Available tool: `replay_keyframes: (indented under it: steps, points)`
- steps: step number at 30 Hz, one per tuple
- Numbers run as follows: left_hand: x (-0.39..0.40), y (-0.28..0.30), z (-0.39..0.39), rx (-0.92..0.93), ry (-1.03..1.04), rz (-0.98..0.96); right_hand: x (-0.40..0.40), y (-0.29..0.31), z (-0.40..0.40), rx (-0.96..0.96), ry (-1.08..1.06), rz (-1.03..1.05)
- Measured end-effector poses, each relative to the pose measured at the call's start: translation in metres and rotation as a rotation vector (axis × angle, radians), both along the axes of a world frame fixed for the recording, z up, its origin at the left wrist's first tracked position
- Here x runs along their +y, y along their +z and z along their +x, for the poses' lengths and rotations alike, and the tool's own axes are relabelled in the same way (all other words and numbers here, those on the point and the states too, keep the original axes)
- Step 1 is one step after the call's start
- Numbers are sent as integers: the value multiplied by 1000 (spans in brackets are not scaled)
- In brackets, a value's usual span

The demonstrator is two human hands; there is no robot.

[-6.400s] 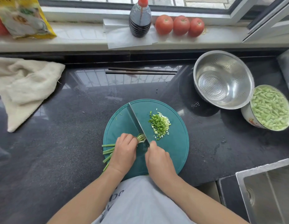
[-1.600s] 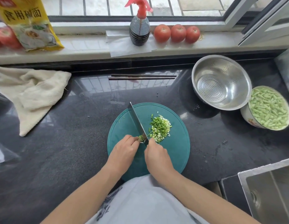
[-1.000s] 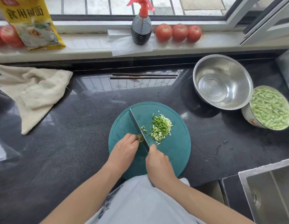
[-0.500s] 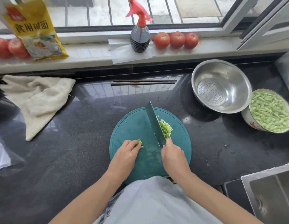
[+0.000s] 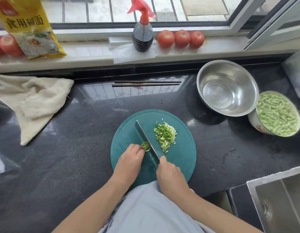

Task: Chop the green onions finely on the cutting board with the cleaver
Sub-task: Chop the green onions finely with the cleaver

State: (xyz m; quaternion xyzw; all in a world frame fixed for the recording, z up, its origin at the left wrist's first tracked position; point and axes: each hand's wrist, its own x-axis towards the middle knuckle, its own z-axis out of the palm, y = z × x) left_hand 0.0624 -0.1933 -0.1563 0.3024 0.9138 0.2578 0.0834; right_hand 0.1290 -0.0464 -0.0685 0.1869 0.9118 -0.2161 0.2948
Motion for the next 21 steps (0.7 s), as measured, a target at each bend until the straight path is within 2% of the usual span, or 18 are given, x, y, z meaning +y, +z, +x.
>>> replay_keyframes:
  steps: [7,12,17,21]
  points:
    - [-4,-1,-2,56,-87,-8,-10,-15,-37,156,-18,8]
    - [-9,-3,5,13,-39,18,10,-7,-12,142,-137,27]
    - [-7,-5,3,-28,12,10,5,5,7,74,-1,-7]
    - [-7,-2,1,-2,-15,10,-3,1,7,13,2,1]
